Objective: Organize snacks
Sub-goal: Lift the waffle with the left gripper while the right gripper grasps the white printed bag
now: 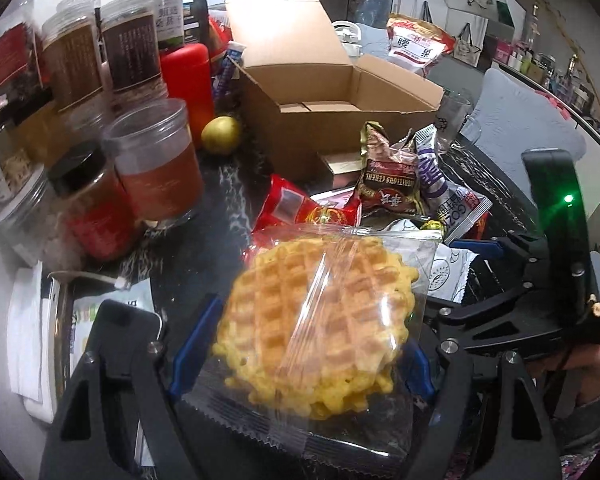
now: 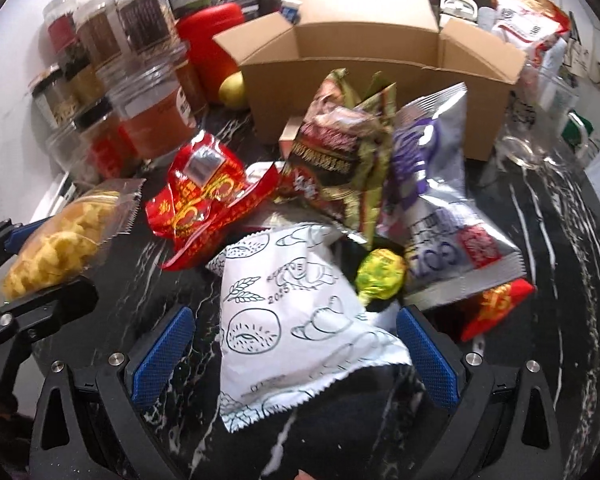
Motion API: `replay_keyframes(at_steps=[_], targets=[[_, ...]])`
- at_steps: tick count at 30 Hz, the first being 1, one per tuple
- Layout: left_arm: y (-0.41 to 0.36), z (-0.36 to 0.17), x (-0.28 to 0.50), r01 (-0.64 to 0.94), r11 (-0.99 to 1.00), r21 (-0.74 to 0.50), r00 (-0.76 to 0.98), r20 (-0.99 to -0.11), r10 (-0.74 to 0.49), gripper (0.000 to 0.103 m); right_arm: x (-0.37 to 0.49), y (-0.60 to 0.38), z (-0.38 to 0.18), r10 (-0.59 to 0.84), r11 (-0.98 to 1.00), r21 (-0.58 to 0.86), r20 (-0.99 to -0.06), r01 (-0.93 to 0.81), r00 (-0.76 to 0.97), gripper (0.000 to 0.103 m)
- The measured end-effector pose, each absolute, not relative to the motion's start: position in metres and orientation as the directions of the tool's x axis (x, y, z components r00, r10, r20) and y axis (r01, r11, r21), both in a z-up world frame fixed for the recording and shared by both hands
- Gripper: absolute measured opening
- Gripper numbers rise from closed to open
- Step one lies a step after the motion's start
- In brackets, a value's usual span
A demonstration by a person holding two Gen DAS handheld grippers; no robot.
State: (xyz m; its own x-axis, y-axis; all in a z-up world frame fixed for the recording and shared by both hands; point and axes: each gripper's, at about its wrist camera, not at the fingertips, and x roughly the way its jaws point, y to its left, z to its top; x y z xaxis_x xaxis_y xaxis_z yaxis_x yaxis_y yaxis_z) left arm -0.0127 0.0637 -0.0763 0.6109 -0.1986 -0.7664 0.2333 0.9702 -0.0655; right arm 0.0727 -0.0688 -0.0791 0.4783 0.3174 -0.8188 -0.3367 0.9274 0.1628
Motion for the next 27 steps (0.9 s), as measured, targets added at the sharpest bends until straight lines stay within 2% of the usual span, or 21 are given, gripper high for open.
replay_keyframes(at_steps=[3,5,7,11,14,16,19,27], targets=[[0.065,-0.077,-0.013,0.230,0.970,-0.072,0.608,-0.768,-0.201,0.081,0.075,-0.062,-0.084,0.292,0.931,0.135,-0.832,-0.338,0.471,0.096],[0.067,-0.078,-0.013,0.230,0.970,-0.072,0.610,-0.766,-0.202,0.081,0.076,-0.058,-0.087,0.273,0.935,0.117,-0.839,-0.334,0.470,0.086],[0.067,-0.078,-0.014,0.230,0.970,-0.074,0.611,-0.765,-0.203,0.081,0.076,-0.055,-0.087,0.270,0.935,0.112,-0.839,-0.337,0.472,0.084],[0.067,-0.077,-0.014,0.229,0.970,-0.082,0.611,-0.764,-0.209,0.081,0.074,-0.057,-0.085,0.283,0.932,0.120,-0.832,-0.343,0.477,0.072],[0.067,-0.076,-0.016,0.231,0.970,-0.080,0.614,-0.761,-0.209,0.081,0.070,-0.059,-0.084,0.294,0.932,0.135,-0.827,-0.338,0.479,0.070],[0.066,-0.075,-0.018,0.233,0.969,-0.081,0.615,-0.760,-0.211,0.081,0.064,-0.064,-0.081,0.310,0.930,0.156,-0.819,-0.333,0.483,0.061],[0.065,-0.073,-0.021,0.238,0.968,-0.084,0.621,-0.753,-0.218,0.081,0.055,-0.074,-0.076,0.315,0.933,0.169,-0.813,-0.318,0.491,0.058],[0.062,-0.063,-0.033,0.258,0.960,-0.105,0.637,-0.729,-0.251,0.081,0.027,-0.093,-0.066,0.349,0.931,0.229,-0.785,-0.284,0.511,0.056]])
